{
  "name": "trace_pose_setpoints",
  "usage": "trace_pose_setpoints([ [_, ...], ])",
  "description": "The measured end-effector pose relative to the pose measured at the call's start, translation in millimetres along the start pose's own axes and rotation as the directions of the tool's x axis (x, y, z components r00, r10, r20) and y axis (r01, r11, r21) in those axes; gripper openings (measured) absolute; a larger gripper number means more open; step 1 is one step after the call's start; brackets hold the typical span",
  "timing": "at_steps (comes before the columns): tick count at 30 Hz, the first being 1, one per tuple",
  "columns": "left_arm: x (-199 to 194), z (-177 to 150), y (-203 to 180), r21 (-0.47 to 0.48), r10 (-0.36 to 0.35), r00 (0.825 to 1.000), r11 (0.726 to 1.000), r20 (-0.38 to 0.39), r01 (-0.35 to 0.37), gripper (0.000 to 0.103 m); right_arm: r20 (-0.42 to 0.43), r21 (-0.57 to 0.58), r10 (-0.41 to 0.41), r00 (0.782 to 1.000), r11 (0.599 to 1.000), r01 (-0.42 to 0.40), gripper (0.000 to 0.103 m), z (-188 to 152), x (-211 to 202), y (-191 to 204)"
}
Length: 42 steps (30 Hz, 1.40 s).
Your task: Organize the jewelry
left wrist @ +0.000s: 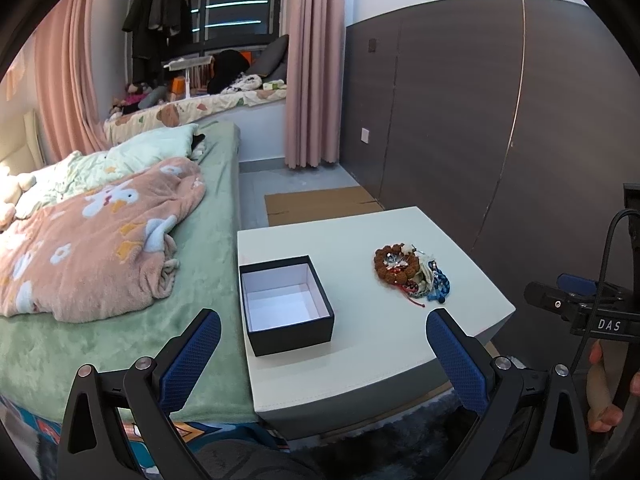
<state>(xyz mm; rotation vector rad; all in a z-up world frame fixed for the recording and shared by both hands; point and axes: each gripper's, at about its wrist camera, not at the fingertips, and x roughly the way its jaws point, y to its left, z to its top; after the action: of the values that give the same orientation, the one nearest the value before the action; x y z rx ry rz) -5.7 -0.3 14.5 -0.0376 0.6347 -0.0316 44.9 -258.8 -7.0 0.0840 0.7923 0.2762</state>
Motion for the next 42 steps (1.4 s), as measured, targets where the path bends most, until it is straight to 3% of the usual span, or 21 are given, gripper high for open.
trace_pose_setpoints([
  [42,-8.3,1.4,-5.6,0.002,-0.013,1.000,1.000,0.002,0.013,0.102,0.018,-0.003,0.004,1.000,1.000,-0.004,0.103,-1.1,-5.7,-0.9],
])
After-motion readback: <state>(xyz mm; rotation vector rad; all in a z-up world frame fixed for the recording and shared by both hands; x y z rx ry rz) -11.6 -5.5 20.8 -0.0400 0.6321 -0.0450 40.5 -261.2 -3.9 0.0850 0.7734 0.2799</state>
